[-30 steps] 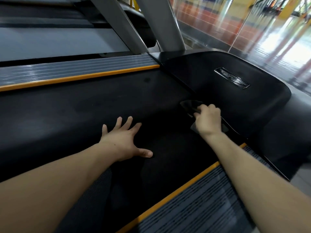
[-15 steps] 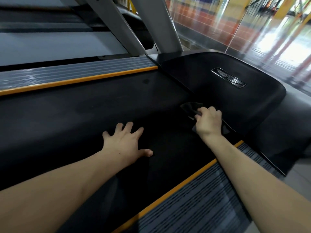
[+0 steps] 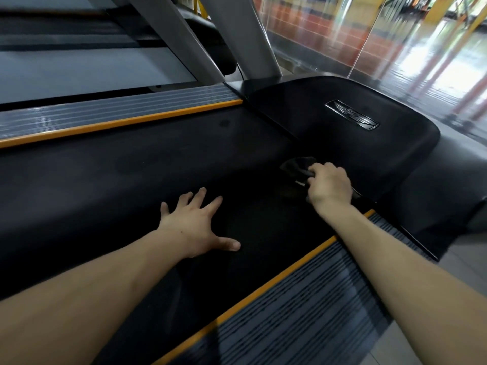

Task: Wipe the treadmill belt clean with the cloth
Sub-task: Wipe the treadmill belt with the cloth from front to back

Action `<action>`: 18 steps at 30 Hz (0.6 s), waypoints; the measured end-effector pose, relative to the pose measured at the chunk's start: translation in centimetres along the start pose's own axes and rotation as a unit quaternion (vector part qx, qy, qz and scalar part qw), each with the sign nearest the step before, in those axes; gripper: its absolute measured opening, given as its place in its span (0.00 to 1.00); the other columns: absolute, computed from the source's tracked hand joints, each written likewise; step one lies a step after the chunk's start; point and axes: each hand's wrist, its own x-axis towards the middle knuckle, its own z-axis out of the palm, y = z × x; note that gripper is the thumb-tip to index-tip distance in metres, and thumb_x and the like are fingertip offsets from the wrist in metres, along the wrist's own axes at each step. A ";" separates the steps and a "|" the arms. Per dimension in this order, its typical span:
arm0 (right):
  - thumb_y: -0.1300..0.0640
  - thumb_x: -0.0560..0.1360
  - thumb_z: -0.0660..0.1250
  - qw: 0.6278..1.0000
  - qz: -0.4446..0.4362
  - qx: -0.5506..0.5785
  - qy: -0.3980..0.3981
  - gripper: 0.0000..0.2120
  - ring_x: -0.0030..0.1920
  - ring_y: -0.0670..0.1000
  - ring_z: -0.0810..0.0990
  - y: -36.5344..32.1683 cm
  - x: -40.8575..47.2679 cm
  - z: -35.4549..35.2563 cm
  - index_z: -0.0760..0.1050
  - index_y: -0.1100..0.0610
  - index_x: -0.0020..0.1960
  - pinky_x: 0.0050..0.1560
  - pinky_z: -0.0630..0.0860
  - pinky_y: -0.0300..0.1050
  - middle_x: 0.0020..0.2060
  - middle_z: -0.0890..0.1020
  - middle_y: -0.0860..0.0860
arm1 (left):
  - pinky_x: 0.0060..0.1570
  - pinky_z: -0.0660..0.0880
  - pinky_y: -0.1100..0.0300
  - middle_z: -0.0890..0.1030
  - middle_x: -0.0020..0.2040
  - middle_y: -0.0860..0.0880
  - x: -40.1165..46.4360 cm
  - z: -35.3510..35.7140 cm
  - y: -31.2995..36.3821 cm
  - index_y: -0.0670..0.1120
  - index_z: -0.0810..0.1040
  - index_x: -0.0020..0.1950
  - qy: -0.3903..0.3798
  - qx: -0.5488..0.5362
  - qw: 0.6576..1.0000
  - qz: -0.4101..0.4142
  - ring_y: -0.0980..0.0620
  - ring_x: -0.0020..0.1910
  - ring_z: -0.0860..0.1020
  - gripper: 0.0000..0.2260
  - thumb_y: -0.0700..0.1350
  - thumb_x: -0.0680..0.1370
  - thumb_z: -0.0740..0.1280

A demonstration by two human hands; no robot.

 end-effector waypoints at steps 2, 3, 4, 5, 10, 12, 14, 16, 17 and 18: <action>0.57 0.76 0.64 1.000 -0.008 0.018 -0.011 0.14 0.53 0.59 0.72 -2.2 -2.5 0.1 0.78 0.51 0.61 0.50 0.72 0.50 0.52 0.77 0.54 | 0.76 0.45 0.30 0.40 0.83 0.52 0.0 0.1 -0.1 0.64 0.42 0.81 0.000 0.003 1.000 -0.002 0.44 0.81 0.40 0.55 0.81 0.62 0.64; 0.59 0.75 0.65 0.999 -0.036 0.024 -0.007 0.16 0.54 0.58 0.72 -3.2 -4.2 0.3 0.77 0.51 0.62 0.53 0.73 0.50 0.53 0.77 0.54 | 0.76 0.44 0.30 0.39 0.83 0.52 -0.1 0.2 -0.1 0.64 0.41 0.81 0.001 0.006 1.000 -0.002 0.44 0.81 0.39 0.55 0.81 0.62 0.64; 0.61 0.74 0.65 0.997 -0.075 0.028 -0.009 0.20 0.56 0.58 0.72 -4.1 -6.2 0.4 0.75 0.50 0.65 0.55 0.73 0.51 0.55 0.76 0.53 | 0.76 0.44 0.30 0.38 0.83 0.52 -0.1 0.4 -0.2 0.64 0.40 0.81 0.002 0.009 1.000 -0.001 0.44 0.81 0.38 0.55 0.81 0.63 0.63; 0.63 0.74 0.65 0.992 -0.116 0.042 -0.010 0.23 0.57 0.58 0.71 -4.6 -7.9 0.3 0.73 0.50 0.68 0.57 0.73 0.53 0.57 0.76 0.52 | 0.76 0.43 0.30 0.37 0.83 0.52 -0.2 0.6 -0.3 0.63 0.39 0.81 0.003 0.012 1.000 0.002 0.44 0.81 0.38 0.54 0.81 0.63 0.61; 0.63 0.74 0.65 0.987 -0.137 0.077 -0.036 0.22 0.58 0.57 0.74 0.0 -3.6 0.1 0.76 0.48 0.66 0.57 0.74 0.50 0.57 0.77 0.52 | 0.76 0.41 0.31 0.35 0.82 0.52 -0.1 0.8 -0.5 0.64 0.38 0.80 -0.001 0.016 1.000 0.002 0.45 0.81 0.36 0.54 0.83 0.63 0.58; 0.62 0.75 0.63 0.997 -0.059 0.043 -0.032 0.21 0.58 0.62 0.74 2.5 -0.6 -0.2 0.75 0.49 0.67 0.57 0.73 0.53 0.59 0.75 0.58 | 0.76 0.41 0.31 0.35 0.82 0.52 0.0 0.7 -0.4 0.64 0.38 0.80 -0.007 0.016 1.000 0.001 0.45 0.81 0.36 0.54 0.83 0.63 0.58; 0.62 0.76 0.61 0.999 -0.022 0.020 -0.033 0.20 0.58 0.64 0.73 3.0 0.2 -0.1 0.75 0.51 0.67 0.57 0.73 0.56 0.59 0.74 0.61 | 0.76 0.41 0.31 0.35 0.82 0.52 0.1 0.7 -0.4 0.64 0.37 0.80 -0.011 0.016 1.000 0.000 0.45 0.81 0.35 0.54 0.83 0.63 0.58; 0.63 0.75 0.62 0.999 -0.026 0.030 -0.036 0.19 0.57 0.65 0.74 1.8 -1.0 -0.2 0.76 0.52 0.65 0.57 0.74 0.57 0.57 0.75 0.62 | 0.76 0.41 0.31 0.34 0.82 0.52 0.2 0.7 -0.4 0.65 0.37 0.80 -0.018 0.018 1.000 -0.002 0.45 0.81 0.35 0.54 0.83 0.62 0.58; 0.63 0.75 0.63 0.998 -0.028 0.043 -0.033 0.20 0.56 0.64 0.74 1.2 -2.0 -0.2 0.76 0.52 0.64 0.56 0.74 0.57 0.56 0.75 0.61 | 0.76 0.41 0.30 0.34 0.82 0.52 0.2 0.8 -0.4 0.65 0.36 0.80 -0.021 0.020 1.000 -0.003 0.45 0.81 0.35 0.54 0.83 0.62 0.58; 0.64 0.74 0.63 0.998 -0.030 0.050 -0.028 0.21 0.56 0.63 0.74 0.5 -3.2 -0.2 0.76 0.50 0.65 0.56 0.75 0.56 0.55 0.74 0.59 | 0.76 0.41 0.31 0.34 0.82 0.52 0.2 0.8 -0.4 0.65 0.36 0.80 -0.021 0.022 1.000 -0.003 0.45 0.81 0.35 0.54 0.83 0.62 0.57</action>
